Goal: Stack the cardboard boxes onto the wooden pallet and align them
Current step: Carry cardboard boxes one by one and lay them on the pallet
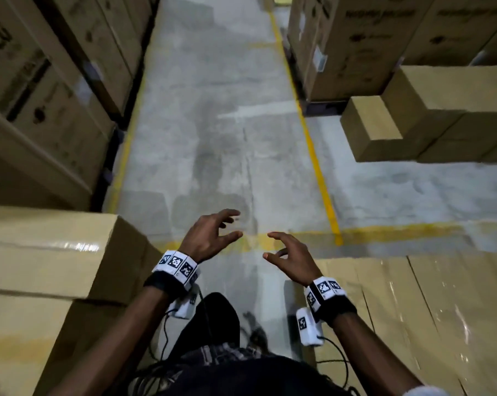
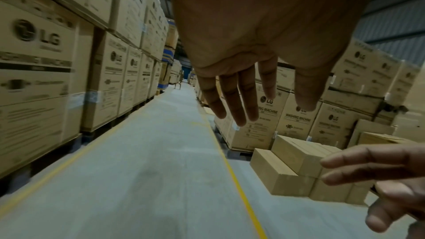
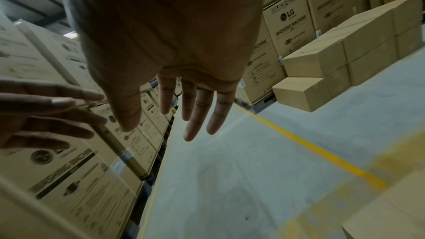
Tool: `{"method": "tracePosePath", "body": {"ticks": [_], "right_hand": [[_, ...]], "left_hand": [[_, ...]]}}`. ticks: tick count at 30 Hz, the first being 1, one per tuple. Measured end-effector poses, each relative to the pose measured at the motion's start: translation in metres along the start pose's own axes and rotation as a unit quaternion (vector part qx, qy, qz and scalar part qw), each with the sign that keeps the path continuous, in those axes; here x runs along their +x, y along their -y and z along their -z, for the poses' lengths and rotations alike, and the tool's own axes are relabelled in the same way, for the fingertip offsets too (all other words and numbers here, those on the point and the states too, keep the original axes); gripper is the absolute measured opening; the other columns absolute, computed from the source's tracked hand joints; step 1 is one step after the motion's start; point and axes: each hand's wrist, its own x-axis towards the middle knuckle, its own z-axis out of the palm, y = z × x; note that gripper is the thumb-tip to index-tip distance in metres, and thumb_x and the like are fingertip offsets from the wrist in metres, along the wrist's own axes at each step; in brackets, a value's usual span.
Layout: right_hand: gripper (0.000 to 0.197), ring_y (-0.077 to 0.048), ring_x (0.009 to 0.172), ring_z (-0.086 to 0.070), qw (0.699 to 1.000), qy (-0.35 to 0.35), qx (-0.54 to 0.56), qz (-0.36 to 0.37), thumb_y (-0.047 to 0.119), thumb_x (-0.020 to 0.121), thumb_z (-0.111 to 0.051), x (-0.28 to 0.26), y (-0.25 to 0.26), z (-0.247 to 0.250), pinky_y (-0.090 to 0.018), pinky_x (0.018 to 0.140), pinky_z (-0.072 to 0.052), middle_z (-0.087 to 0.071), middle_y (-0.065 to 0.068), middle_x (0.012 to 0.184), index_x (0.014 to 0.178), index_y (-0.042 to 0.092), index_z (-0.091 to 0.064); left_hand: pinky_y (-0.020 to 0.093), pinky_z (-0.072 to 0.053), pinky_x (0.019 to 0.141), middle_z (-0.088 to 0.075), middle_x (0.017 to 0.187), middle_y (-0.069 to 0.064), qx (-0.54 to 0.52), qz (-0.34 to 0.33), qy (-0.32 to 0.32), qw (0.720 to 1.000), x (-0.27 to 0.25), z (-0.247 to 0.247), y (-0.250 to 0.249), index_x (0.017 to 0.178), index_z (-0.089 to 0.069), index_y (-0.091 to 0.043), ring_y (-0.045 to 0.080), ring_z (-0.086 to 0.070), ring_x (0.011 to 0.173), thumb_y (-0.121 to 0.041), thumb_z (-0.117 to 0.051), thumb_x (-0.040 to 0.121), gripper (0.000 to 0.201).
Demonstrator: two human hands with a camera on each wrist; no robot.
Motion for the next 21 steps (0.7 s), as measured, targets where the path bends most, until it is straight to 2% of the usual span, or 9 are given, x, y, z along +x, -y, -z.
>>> {"method": "tracePosePath", "body": {"ticks": [8, 12, 16, 21], "right_hand": [[0.051, -0.008, 0.09, -0.07, 0.995, -0.093, 0.006, -0.037, 0.038, 0.088, -0.08, 0.207, -0.002, 0.086, -0.035, 0.088, -0.057, -0.057, 0.012, 0.137, 0.135, 0.035, -0.06], [0.053, -0.01, 0.089, -0.071, 0.984, -0.159, 0.013, -0.082, 0.039, 0.087, -0.08, 0.302, 0.006, 0.13, -0.04, 0.087, -0.058, -0.056, 0.011, 0.138, 0.136, 0.035, -0.059], [0.054, -0.006, 0.091, -0.07, 0.971, -0.213, 0.015, -0.112, 0.044, 0.087, -0.079, 0.366, 0.011, 0.164, -0.04, 0.086, -0.058, -0.055, 0.016, 0.14, 0.136, 0.039, -0.058], [0.053, -0.006, 0.09, -0.068, 0.944, -0.291, 0.02, -0.155, 0.043, 0.088, -0.078, 0.42, -0.006, 0.219, -0.037, 0.084, -0.056, -0.055, 0.016, 0.138, 0.137, 0.038, -0.057]], "left_hand": [[0.035, -0.054, 0.093, -0.07, 0.124, -0.008, 0.014, -0.083, 0.059, 0.995, 0.264, 0.044, -0.01, 0.141, -0.055, -0.04, 0.01, -0.066, 0.107, -0.052, -0.075, 0.089, 0.057], [0.037, -0.054, 0.091, -0.069, 0.129, -0.003, 0.065, -0.14, 0.13, 0.979, 0.394, 0.065, -0.034, 0.145, -0.052, -0.037, 0.016, -0.067, 0.108, -0.055, -0.071, 0.091, 0.06], [0.039, -0.052, 0.095, -0.065, 0.137, -0.001, 0.153, -0.194, 0.194, 0.949, 0.494, 0.064, -0.068, 0.152, -0.04, -0.039, 0.024, -0.064, 0.122, -0.058, -0.067, 0.093, 0.068], [0.041, -0.052, 0.096, -0.063, 0.139, 0.004, 0.202, -0.215, 0.254, 0.921, 0.596, 0.045, -0.097, 0.157, -0.027, -0.041, 0.028, -0.059, 0.128, -0.06, -0.067, 0.09, 0.08]]}}
